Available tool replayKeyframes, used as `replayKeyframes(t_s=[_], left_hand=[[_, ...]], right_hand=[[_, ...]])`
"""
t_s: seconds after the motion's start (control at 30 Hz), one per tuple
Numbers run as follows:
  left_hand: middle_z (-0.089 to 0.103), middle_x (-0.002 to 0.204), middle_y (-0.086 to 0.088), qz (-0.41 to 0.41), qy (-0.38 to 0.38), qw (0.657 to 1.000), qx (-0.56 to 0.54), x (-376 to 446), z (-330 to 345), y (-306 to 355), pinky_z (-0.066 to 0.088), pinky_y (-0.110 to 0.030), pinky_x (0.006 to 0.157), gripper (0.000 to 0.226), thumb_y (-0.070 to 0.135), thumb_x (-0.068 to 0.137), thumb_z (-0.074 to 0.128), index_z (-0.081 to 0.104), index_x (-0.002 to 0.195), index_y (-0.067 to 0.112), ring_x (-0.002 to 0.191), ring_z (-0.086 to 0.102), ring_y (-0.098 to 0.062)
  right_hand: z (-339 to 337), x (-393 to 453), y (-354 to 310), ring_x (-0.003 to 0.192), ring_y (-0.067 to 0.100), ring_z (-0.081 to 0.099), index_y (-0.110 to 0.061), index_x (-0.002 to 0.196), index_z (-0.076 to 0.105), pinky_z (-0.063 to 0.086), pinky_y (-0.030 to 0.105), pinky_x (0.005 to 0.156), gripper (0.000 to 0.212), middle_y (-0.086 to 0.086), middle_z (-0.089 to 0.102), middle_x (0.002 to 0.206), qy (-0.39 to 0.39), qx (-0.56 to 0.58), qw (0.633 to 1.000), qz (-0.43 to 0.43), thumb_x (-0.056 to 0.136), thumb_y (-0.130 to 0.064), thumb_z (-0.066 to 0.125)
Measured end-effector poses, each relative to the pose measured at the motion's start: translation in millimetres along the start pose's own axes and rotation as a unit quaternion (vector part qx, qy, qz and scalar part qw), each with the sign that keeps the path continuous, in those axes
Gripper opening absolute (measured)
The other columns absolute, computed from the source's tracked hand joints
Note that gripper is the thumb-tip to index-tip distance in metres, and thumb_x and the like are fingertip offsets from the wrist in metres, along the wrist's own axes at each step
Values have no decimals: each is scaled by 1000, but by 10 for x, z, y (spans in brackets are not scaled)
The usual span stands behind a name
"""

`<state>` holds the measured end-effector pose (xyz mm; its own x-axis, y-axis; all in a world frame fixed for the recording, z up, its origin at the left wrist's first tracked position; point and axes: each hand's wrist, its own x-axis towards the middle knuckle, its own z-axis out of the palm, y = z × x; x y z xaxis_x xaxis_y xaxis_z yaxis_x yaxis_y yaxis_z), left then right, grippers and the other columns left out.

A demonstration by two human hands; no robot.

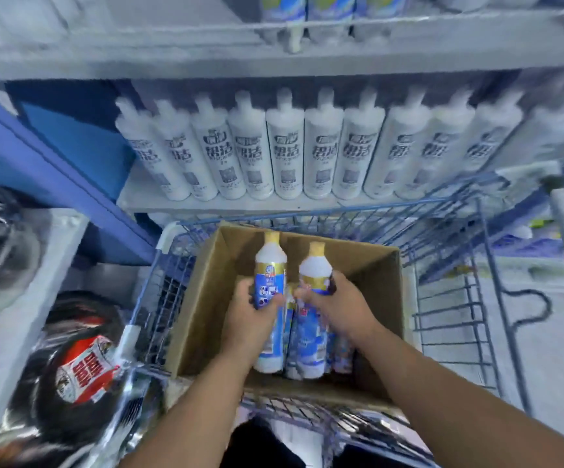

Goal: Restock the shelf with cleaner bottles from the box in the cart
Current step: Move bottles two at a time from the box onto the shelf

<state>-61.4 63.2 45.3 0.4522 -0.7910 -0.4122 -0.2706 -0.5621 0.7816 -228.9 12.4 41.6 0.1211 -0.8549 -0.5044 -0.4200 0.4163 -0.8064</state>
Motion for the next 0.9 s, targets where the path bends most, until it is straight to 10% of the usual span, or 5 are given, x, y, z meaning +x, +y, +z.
replayKeyframes(t_s=[0.27,0.9], left_hand=[[67,100,13,112,91,983,-112,-539,-483,1129,48,-24,65,42,34,81,83,54,111,35,85,67,-4],[73,101,11,275,146,925,-218,-182,-1987,2825,59,-34,78,45,40,76,85,65,116,31,87,72,-8]], right_hand=[[-658,-617,-1022,86,7,73,-30,104,68,59,41,86,51,-11,76,93,1,53,991,-126,63,-56,84],[-764,-1038,-3251,75,0,70,-29,107,69,51,15,55,32,-6,74,91,49,92,941,-322,78,-33,83]])
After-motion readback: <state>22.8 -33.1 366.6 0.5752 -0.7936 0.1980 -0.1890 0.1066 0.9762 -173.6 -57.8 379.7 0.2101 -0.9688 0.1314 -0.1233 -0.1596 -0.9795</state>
